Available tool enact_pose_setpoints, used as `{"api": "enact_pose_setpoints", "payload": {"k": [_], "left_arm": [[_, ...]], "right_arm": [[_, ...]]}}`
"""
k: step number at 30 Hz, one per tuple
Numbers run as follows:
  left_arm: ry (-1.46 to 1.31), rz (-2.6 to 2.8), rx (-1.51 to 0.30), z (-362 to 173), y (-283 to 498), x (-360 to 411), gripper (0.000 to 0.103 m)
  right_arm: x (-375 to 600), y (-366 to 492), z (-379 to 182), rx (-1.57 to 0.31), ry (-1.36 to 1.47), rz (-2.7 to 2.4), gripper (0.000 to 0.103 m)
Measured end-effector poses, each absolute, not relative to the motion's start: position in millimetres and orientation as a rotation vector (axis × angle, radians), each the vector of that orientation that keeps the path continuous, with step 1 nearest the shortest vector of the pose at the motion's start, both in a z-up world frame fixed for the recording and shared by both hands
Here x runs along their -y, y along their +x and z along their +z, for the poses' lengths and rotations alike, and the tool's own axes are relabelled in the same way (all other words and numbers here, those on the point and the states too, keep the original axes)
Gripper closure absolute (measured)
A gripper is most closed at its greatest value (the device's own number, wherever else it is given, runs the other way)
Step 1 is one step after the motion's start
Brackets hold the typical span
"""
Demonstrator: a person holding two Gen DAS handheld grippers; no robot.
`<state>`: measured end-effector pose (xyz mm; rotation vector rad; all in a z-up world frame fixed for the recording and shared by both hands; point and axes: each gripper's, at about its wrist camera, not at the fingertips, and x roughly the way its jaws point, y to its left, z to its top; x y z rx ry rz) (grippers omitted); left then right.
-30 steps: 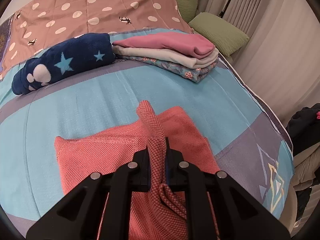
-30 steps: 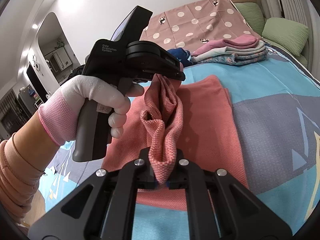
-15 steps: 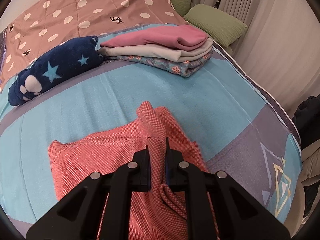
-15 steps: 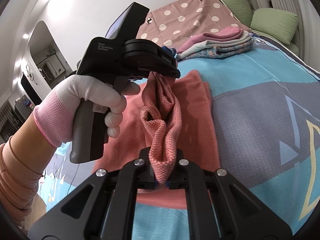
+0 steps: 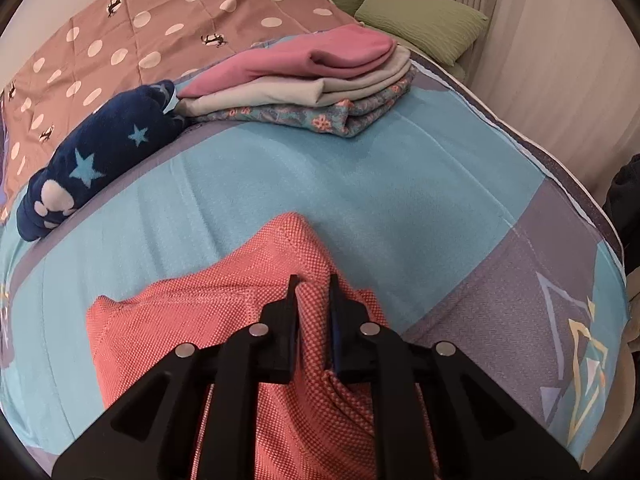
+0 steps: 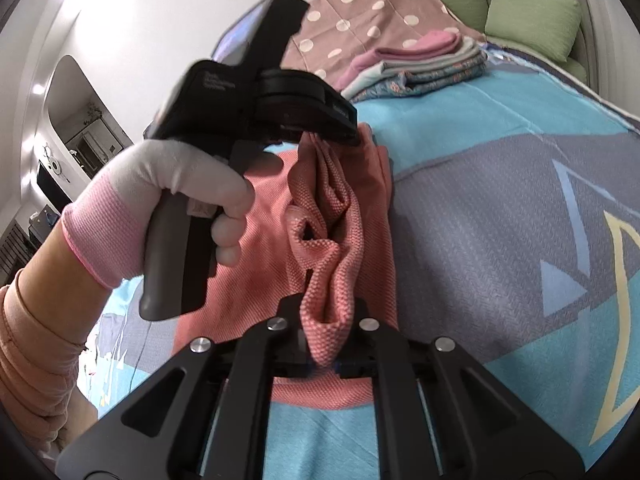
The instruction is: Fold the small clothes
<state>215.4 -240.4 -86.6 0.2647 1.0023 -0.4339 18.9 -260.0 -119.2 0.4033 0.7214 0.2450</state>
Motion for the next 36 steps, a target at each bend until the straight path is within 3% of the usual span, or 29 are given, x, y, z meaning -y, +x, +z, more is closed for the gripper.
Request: {"api": "enact_pose_setpoints", "payload": {"k": [4, 8, 13, 17, 18, 19, 20, 24, 27, 30, 31, 32, 36], "left_arm": [[0.274, -0.488, -0.944, -69, 204, 245, 0.086], [0.281, -0.529, -0.907, -55, 188, 244, 0.072], [0.297, -0.551, -0.892, -52, 165, 229, 0.068], [0.324, -0.539, -0.874, -56, 144, 212, 0.067], [0.321, -0.538, -0.871, -56, 139, 207, 0.067], [0.316, -0.535, -0.861, -55, 131, 199, 0.067], [0.313, -0.534, -0.85, -53, 125, 193, 0.067], [0.262, -0.524, -0.833, -55, 93, 154, 0.066], [0.237, -0.499, -0.869, -73, 80, 129, 0.056], [0.238, -0.442, -0.92, -97, 69, 106, 0.055], [0.215, -0.437, -0.912, -98, 63, 98, 0.053], [0.199, -0.427, -0.914, -98, 60, 93, 0.051], [0.171, -0.405, -0.903, -98, 48, 82, 0.051]], "right_arm": [[272, 19, -129, -0.763, 0.465, 0.267, 0.092], [282, 17, -136, -0.79, 0.505, 0.304, 0.09], [290, 12, -137, -0.807, 0.516, 0.358, 0.087], [291, 12, -134, -0.815, 0.517, 0.397, 0.076], [289, 13, -133, -0.817, 0.511, 0.388, 0.077], [288, 14, -132, -0.82, 0.5, 0.369, 0.091], [288, 15, -131, -0.819, 0.489, 0.352, 0.097], [299, 3, -116, -0.764, 0.551, 0.388, 0.097], [305, 3, -125, -0.793, 0.533, 0.369, 0.096], [314, 4, -143, -0.858, 0.558, 0.341, 0.091], [317, 1, -141, -0.854, 0.567, 0.337, 0.08], [318, 0, -139, -0.847, 0.562, 0.332, 0.078], [311, -10, -111, -0.755, 0.467, 0.325, 0.078]]}}
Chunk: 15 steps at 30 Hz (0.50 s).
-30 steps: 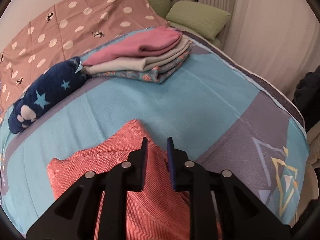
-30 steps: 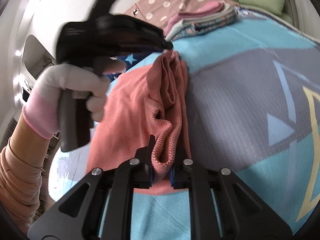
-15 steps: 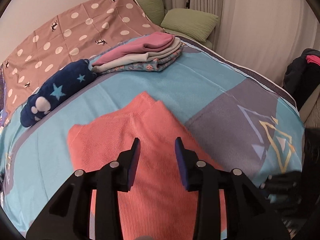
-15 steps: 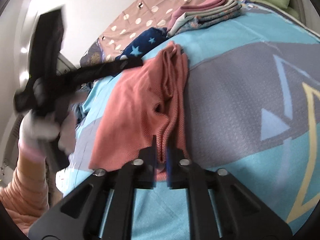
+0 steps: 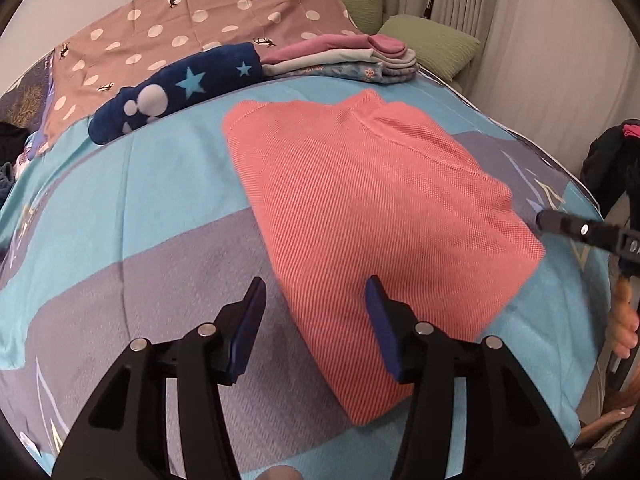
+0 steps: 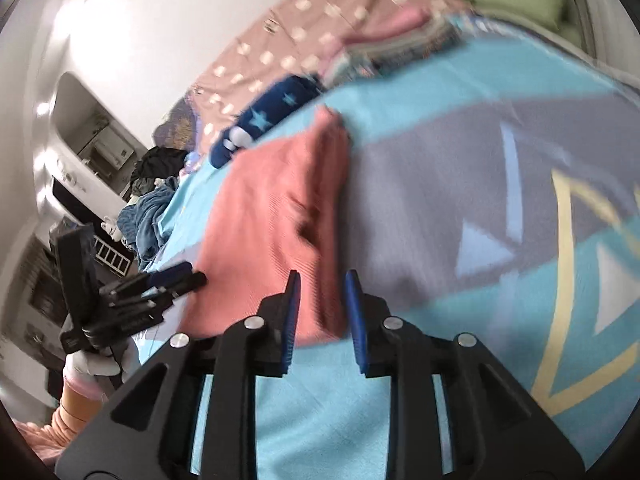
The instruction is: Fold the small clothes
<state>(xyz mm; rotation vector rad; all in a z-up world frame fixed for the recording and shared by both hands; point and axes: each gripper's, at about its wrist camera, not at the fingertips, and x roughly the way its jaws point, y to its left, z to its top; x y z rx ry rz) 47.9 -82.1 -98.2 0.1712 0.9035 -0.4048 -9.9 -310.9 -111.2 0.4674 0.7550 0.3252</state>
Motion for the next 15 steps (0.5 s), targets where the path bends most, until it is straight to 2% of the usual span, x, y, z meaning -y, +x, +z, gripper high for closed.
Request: {"api": "enact_pose_setpoints", "payload": {"k": [4, 7, 8, 9, 15], "left_arm": [[0.167, -0.41, -0.908, -105, 38, 81, 0.05], [0.13, -0.401, -0.906, -105, 34, 72, 0.05], [0.122, -0.394, -0.898, -103, 31, 69, 0.05], [0.121, -0.385, -0.888, -101, 27, 65, 0.05], [0.134, -0.434, -0.907, -102, -1, 49, 0.049]], "right_arm": [[285, -7, -98, -0.724, 0.414, 0.459, 0.08], [275, 10, -116, -0.817, 0.353, 0.349, 0.08], [276, 14, -127, -0.857, 0.344, 0.292, 0.094], [279, 15, -132, -0.86, 0.356, 0.288, 0.096], [287, 10, -133, -0.859, 0.398, 0.307, 0.095]]}}
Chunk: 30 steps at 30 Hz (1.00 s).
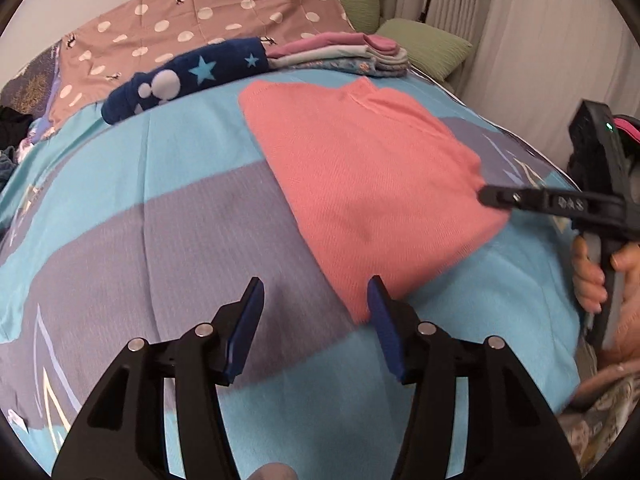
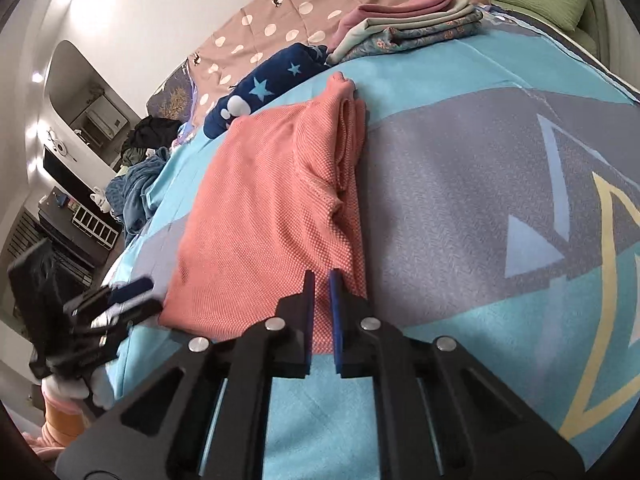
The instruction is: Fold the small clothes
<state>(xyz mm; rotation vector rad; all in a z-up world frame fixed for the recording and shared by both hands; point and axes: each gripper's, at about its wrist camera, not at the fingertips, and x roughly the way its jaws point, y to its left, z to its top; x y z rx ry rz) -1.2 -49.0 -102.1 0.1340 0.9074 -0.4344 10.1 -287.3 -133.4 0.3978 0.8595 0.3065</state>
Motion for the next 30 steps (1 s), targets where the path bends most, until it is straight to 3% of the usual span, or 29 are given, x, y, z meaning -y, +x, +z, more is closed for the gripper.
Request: {"api": "enact_pose_setpoints", "payload": {"k": [8, 14, 19, 23, 25, 27, 28, 29, 30], "left_arm": [[0.19, -0.423, -0.897, -119, -16, 58, 0.049], [0.117, -0.465, -0.827, -95, -9, 52, 0.049], [0.057, -0.489, -0.78, -80, 30, 61, 0.063], [0.069, -0.471, -0.85, -107, 64, 79, 0.064], [0.065, -0.473, -0.838, -121, 64, 78, 0.064], [0.052, -0.48, -0.833, -118, 61, 74, 0.063], [0.052, -0.482, -0.837, -116, 61, 72, 0.063], [0.051, -0.484, -0.838, -115, 61, 70, 0.064], [0.048, -0.484, -0.84, -114, 61, 69, 0.064]], "right_arm": [[275, 10, -132, -0.845, 0.356, 0.301, 0.079], [268, 7, -122, -0.835, 0.292, 0.287, 0.076], [255, 26, -91, -0.76, 0.223, 0.335, 0.083], [257, 58, -95, -0.776, 0.24, 0.308, 0.083], [270, 78, -122, -0.879, 0.259, 0.206, 0.096], [287, 77, -134, -0.855, 0.365, 0.233, 0.096], [289, 75, -135, -0.857, 0.357, 0.226, 0.089], [289, 74, -134, -0.862, 0.328, 0.202, 0.072], [289, 72, -133, -0.855, 0.306, 0.178, 0.071]]}}
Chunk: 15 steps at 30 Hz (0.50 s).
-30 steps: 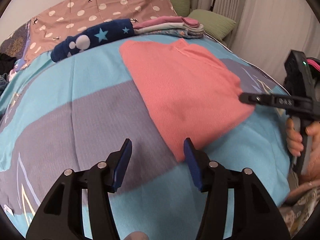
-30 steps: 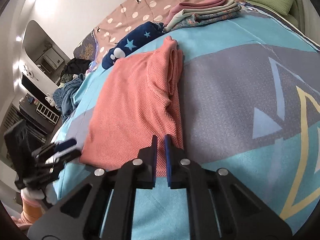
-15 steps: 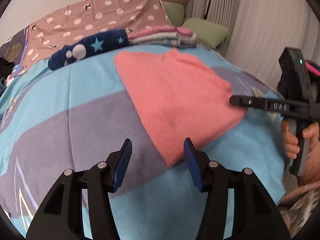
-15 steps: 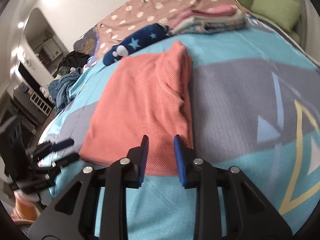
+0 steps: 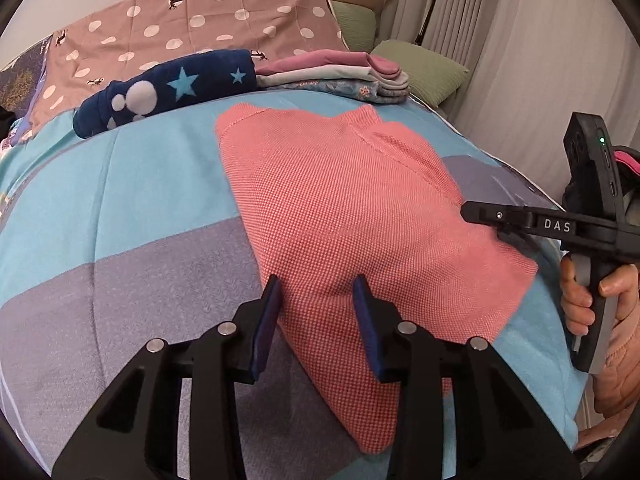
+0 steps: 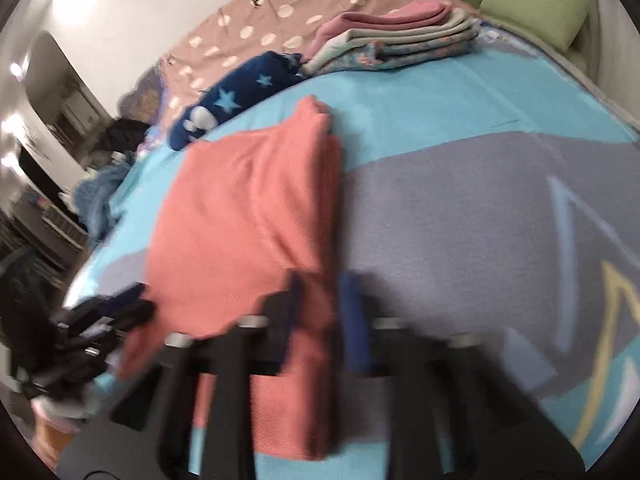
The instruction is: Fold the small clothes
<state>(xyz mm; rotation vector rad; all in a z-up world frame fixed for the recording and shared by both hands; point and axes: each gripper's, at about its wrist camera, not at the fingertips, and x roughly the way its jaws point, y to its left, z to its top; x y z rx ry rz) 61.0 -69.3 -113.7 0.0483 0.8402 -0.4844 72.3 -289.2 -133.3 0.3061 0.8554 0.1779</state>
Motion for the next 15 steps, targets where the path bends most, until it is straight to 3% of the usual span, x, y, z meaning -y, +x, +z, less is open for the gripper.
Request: {"api": "enact_pose_setpoints", "payload": {"k": [3, 11, 14, 15], "left_arm": [[0.046, -0.495, -0.804, -100, 62, 71, 0.064], [0.003, -0.489, -0.78, -88, 110, 83, 0.053], [-0.062, -0.493, -0.884, -110, 138, 81, 0.05], [-0.055, -0.496, -0.89, -117, 141, 81, 0.05]], "right_arm": [[289, 70, -119, -0.824, 0.304, 0.207, 0.085], [259, 103, -82, -0.712, 0.191, 0.313, 0.088], [259, 130, -100, -0.811, 0.199, 0.305, 0.085], [263, 143, -117, -0.9, 0.218, 0.26, 0.089]]}}
